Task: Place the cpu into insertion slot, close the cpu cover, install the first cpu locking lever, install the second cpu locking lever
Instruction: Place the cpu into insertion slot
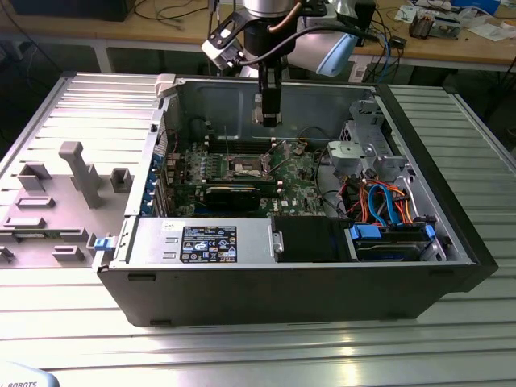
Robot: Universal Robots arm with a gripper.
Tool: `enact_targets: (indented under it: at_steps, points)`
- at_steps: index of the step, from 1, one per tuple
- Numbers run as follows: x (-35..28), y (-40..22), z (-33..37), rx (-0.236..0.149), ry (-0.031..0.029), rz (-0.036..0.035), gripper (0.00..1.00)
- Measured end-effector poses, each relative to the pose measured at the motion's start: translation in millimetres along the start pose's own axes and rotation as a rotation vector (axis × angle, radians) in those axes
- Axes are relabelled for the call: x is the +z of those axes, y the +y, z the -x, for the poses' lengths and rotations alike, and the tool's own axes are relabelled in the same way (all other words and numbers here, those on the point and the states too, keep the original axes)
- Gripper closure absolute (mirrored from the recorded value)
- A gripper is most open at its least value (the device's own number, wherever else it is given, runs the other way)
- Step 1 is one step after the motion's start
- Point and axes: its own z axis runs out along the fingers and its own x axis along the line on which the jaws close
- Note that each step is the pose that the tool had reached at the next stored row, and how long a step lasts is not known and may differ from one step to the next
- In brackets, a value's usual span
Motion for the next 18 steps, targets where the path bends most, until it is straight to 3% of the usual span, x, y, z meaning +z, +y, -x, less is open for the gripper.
enact_targets:
  at_steps: [2, 8, 18]
  points:
    - [5.5, -3.7, 0.2, -0.006, 0.0035, -0.0002, 0.45]
    - [11.0, -16.3, 0.8, -0.018, 0.0126, -0.0003, 0.45]
    - [12.0, -16.4, 0.8, -0.019, 0.0132, 0.0008, 0.45]
